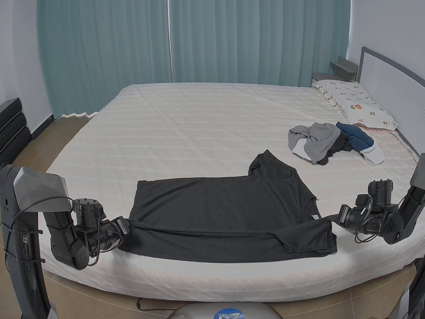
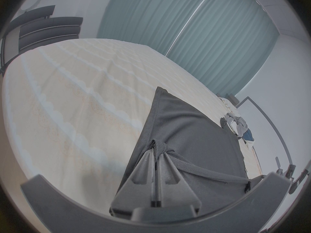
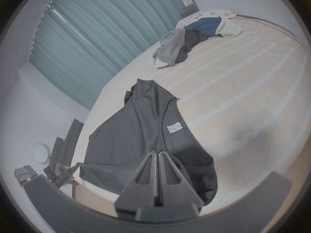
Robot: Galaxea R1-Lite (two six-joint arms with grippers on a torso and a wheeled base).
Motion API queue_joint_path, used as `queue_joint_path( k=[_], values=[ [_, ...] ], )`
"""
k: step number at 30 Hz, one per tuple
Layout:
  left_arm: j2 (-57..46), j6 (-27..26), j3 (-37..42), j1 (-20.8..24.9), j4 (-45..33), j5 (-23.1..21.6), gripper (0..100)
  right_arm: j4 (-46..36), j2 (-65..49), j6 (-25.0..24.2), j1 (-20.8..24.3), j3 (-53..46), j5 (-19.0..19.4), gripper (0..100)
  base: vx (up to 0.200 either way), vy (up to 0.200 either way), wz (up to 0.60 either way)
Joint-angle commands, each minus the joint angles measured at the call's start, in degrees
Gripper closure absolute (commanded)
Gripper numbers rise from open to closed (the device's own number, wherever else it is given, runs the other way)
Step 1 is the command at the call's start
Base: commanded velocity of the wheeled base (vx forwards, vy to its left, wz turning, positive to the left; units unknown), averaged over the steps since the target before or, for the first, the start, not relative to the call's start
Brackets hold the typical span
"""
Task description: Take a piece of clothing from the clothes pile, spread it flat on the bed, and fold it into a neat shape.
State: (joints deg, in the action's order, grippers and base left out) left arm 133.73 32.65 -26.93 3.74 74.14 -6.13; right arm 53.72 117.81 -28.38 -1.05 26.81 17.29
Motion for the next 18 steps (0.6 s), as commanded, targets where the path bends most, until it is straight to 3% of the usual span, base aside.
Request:
queue_joint_path(
  k=[1,18],
  values=[
    [1.0,1.6,-1.5,0.7,0.0,0.1,100,3.1,5.0,-0.6,0.4,0.1,-1.6,100,0.000,0.000,0.00],
    [0.9,4.7,-3.1,1.1,-0.1,0.1,100,7.7,7.3,-6.4,1.0,1.0,-3.9,100,0.000,0.000,0.00]
  ],
)
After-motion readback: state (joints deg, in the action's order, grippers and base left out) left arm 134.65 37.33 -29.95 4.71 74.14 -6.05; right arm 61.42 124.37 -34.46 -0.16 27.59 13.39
